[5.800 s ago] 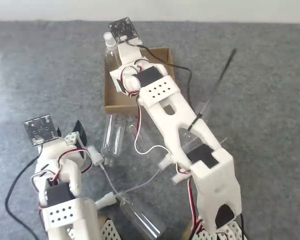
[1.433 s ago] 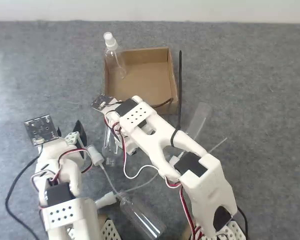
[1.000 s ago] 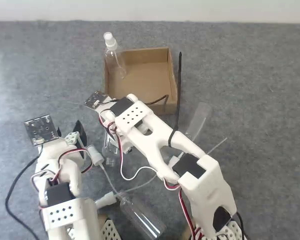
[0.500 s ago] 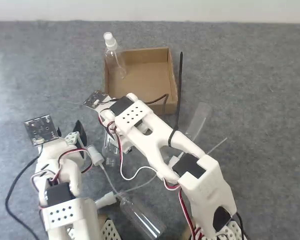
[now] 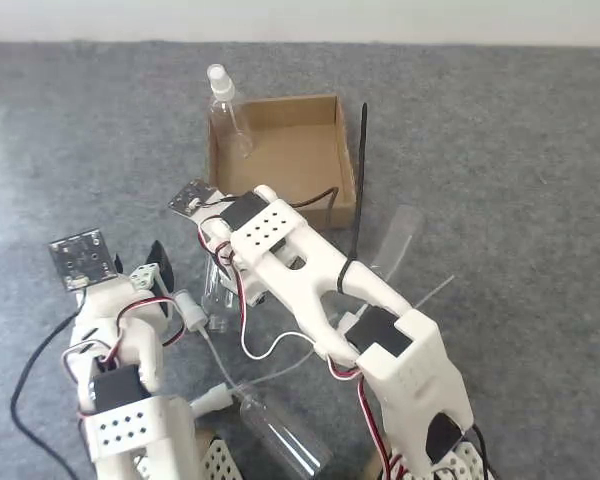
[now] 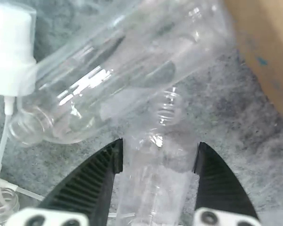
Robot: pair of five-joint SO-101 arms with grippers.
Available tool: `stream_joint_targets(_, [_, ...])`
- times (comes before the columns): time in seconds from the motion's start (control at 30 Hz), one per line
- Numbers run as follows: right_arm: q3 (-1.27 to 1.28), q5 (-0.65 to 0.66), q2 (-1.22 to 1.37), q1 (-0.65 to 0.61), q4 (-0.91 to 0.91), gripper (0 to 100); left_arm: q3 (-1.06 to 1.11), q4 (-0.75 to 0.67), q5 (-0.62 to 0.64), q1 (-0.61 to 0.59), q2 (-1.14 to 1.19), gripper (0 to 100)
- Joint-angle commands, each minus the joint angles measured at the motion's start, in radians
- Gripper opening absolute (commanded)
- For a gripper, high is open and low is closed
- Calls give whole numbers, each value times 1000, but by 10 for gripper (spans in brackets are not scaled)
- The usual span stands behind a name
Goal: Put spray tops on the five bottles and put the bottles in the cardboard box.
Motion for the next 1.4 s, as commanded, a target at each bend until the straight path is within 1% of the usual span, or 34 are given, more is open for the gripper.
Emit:
stream_joint_targets(0.0, [-26,8,-76,12,13,186,-5,-23,-5,3,-12,203])
stream_joint_targets(0.13, [-26,8,-77,10,13,114,-5,-23,-5,3,-12,203])
stream_joint_targets(0.2, [-26,8,-77,8,13,99,-5,-23,-5,3,-12,203])
stream_joint_targets(0.33, [-26,8,-82,10,15,95,-5,-23,-5,3,-12,203])
stream_joint_targets(0.53, [-20,8,-186,12,77,95,-4,-23,-5,5,-12,203])
stream_joint_targets(0.77, [-11,3,-242,24,114,95,16,-25,-6,107,-12,203])
stream_joint_targets(1.1, [-9,2,-421,22,228,95,18,-25,-6,115,-12,203])
stream_joint_targets(1.37, [-9,0,-516,22,265,95,24,-25,-6,110,-12,203])
